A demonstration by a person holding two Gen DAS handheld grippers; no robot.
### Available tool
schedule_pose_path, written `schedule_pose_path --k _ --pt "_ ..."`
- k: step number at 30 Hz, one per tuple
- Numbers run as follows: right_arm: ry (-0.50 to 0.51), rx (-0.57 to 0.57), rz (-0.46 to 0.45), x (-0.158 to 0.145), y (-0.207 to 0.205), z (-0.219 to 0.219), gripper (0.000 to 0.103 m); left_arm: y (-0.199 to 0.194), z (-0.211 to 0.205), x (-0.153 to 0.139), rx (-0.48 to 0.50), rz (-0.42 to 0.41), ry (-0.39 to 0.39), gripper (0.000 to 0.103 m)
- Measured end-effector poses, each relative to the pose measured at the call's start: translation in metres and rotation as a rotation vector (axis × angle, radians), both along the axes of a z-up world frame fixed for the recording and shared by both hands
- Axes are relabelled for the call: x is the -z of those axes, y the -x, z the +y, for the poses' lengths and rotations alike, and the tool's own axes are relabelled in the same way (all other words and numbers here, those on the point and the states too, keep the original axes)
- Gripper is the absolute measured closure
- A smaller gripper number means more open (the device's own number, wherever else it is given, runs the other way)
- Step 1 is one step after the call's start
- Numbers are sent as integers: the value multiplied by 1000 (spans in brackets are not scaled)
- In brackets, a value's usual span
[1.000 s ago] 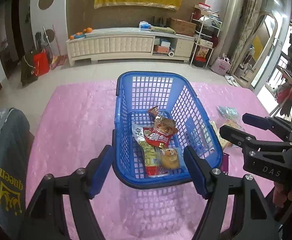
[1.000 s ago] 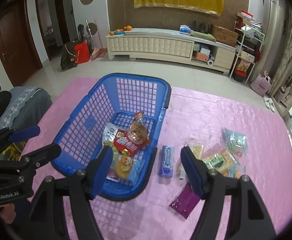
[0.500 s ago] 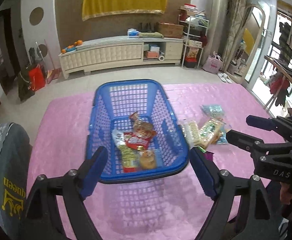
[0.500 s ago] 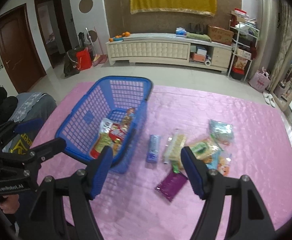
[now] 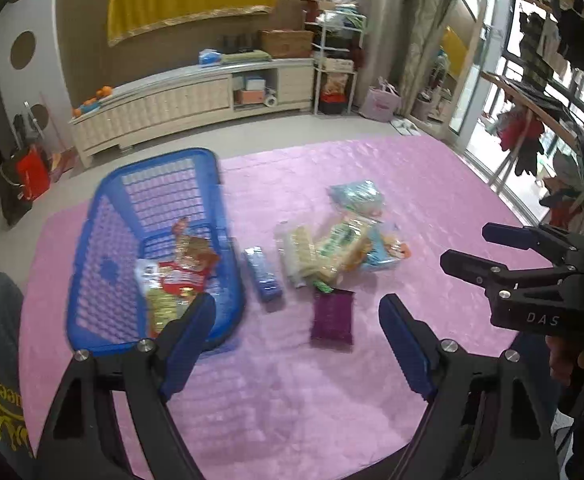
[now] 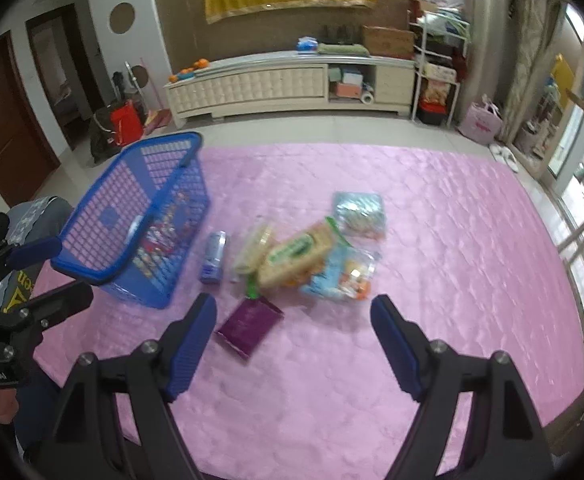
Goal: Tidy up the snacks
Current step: 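Withdraw both tools from the basket toward the remaining snacks, then grasp the blue Dan Huang Su bread bag with the left tool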
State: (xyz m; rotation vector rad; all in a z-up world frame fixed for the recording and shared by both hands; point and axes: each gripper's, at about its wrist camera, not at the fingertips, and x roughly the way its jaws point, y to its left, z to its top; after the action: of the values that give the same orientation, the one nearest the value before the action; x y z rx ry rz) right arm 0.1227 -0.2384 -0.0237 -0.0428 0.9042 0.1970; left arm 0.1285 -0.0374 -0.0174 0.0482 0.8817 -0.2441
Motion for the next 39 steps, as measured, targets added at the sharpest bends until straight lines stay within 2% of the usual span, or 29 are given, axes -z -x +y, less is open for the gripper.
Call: schedule_pose_path --k 12,23,32,35,39 --pt "-35 90 55 30 0 -77 20 -27 -66 45 53 111 -23 21" --pt "-70 149 141 68 -23 -114 20 -62 -89 70 56 165 -76 21" --pt "-67 140 160 86 -50 -120 20 -91 -112 94 85 254 -38 21" --pt "-28 176 130 89 -57 -134 20 -100 -125 109 88 300 -11 21" --pt "-49 178 141 96 -65 -145 20 -112 -137 129 58 342 33 21"
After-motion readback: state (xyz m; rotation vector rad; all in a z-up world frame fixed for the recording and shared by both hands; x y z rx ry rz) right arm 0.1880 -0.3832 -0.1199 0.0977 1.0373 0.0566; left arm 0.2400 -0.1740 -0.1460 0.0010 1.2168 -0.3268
